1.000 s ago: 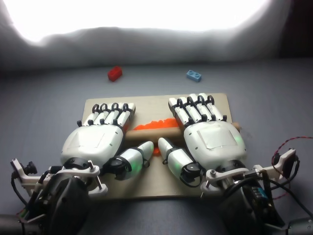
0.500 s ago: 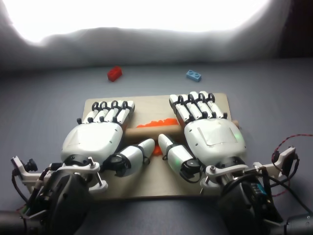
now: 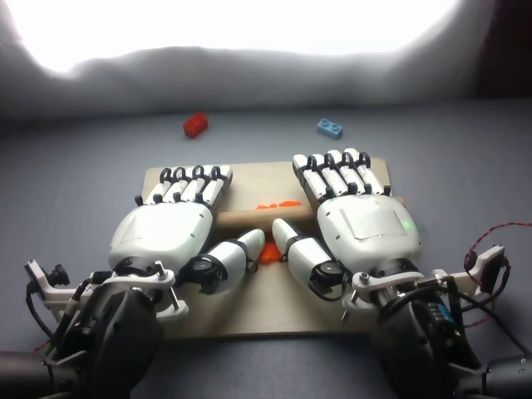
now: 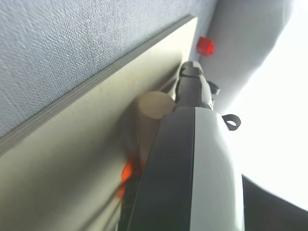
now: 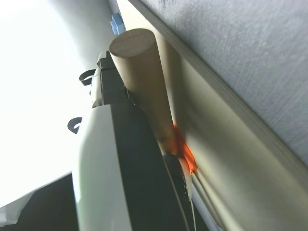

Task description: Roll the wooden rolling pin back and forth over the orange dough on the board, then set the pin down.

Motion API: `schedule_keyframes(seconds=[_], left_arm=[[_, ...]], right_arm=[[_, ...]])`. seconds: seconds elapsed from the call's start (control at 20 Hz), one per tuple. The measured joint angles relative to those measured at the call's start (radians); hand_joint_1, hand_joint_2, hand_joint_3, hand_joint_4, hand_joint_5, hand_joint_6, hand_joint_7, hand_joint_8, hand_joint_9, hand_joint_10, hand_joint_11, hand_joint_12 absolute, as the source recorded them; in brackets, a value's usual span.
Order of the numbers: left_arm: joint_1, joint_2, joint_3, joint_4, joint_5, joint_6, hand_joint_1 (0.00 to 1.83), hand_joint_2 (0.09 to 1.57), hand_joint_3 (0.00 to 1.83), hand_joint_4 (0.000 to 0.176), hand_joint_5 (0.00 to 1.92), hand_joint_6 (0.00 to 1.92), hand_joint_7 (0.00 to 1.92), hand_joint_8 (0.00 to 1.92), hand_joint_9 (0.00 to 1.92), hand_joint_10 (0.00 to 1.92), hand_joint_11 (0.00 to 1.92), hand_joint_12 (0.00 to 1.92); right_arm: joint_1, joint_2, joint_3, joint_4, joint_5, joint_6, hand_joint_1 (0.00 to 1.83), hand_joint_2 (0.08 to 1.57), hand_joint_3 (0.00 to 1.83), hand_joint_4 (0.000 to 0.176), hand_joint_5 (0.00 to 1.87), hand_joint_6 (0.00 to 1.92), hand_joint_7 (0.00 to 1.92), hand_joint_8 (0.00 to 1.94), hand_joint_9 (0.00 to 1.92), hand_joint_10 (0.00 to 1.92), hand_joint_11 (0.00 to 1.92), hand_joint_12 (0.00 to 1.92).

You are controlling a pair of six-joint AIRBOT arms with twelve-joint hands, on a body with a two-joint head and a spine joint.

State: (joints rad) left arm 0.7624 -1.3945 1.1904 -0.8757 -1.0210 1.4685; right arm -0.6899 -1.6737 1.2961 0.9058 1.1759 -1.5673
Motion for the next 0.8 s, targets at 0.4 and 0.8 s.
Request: schedule_keyframes(seconds=[0.4, 0.8], left_arm=[[-0.018, -0.013, 0.026, -0.001, 0.016, 0.000, 0.00, 1.41, 0.00, 0.000, 0.00, 0.00, 0.00, 0.00, 0.00, 0.00, 0.00, 0.00], [-0.029, -0.025, 0.056, 0.004, 0.041, -0.001, 0.00, 1.42, 0.00, 0.000, 0.00, 0.00, 0.00, 0.00, 0.00, 0.00, 0.00, 0.00]], right_arm=[[0.008, 0.000, 0.016, 0.008, -0.018, 0.004, 0.00, 1.47, 0.00, 0.000, 0.09, 0.00, 0.08, 0.00, 0.02, 0.00, 0.00, 0.00], [0.014, 0.000, 0.038, 0.006, -0.039, 0.019, 0.00, 1.46, 0.00, 0.000, 0.11, 0.01, 0.09, 0.01, 0.03, 0.01, 0.00, 0.00]])
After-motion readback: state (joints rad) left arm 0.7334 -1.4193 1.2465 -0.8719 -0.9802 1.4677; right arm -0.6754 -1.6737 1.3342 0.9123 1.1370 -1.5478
